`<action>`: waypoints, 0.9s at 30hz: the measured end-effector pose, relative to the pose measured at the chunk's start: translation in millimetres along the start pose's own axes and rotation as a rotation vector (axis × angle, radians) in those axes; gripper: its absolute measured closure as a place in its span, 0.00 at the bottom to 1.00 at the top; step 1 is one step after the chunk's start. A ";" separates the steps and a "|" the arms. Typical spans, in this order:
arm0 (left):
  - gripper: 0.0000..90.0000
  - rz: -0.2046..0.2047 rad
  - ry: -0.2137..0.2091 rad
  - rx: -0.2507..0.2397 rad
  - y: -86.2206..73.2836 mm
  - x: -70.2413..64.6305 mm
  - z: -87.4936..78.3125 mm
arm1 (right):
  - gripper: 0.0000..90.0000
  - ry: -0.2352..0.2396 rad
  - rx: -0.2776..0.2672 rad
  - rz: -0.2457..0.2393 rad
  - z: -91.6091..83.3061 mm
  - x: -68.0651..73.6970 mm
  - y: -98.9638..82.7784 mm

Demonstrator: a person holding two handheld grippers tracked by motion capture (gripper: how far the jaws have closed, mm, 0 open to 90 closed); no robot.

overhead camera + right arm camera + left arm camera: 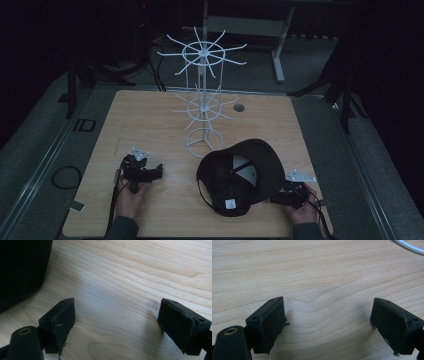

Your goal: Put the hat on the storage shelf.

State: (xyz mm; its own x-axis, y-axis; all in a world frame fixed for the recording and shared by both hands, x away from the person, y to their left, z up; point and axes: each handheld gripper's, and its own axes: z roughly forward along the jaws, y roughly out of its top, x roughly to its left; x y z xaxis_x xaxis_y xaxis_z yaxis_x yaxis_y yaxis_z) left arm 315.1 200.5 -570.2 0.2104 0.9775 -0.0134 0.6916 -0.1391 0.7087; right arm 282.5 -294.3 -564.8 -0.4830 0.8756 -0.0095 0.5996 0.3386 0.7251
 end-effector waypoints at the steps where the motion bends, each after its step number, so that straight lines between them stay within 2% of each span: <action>1: 0.15 0.000 0.000 0.000 0.0 0.0 0.0 | 0.16 0.000 -0.001 -0.002 -0.1 -0.1 -0.1; 11: 0.15 -0.016 0.017 0.002 0.6 -1.7 0.5 | 0.17 -0.001 -0.001 -0.001 -0.7 0.1 -0.7; 13: 0.15 -0.016 0.017 0.002 0.6 -1.8 0.5 | 0.34 -0.015 -0.002 0.014 -4.5 -0.4 -0.8; 16: 0.15 -0.016 0.017 0.001 0.6 -1.8 0.5 | 0.53 -0.025 0.011 0.022 -10.1 -1.8 -0.8; 17: 0.15 -0.016 0.017 0.001 0.6 -1.8 0.5 | 0.53 -0.025 0.011 0.022 -10.1 -1.8 -0.8; 18: 0.15 -0.016 0.017 0.002 0.6 -1.8 0.5 | 0.62 -0.020 0.019 0.019 -12.8 -2.3 -0.7; 21: 0.15 -0.016 0.017 0.001 0.6 -1.8 0.5 | 0.76 -0.014 0.021 0.017 -19.9 -2.5 1.9; 22: 0.15 -0.016 0.017 0.001 0.6 -1.8 0.5 | 0.76 -0.014 0.021 0.017 -19.9 -2.5 1.9; 23: 0.15 -0.016 0.017 0.001 0.6 -1.8 0.5 | 0.87 -0.014 0.004 0.023 -29.0 -3.8 5.9; 27: 0.15 -0.016 0.017 0.002 0.6 -1.7 0.5 | 0.98 -0.026 -0.039 0.039 -51.3 -9.5 13.3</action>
State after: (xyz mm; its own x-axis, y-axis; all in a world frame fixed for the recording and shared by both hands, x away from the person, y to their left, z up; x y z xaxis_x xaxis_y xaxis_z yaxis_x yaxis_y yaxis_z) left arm 315.4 198.7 -570.1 0.1879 0.9821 -0.0126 0.6959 -0.1240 0.7074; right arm 262.2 -315.7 -519.7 -0.4425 0.8967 0.0018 0.5923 0.2908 0.7515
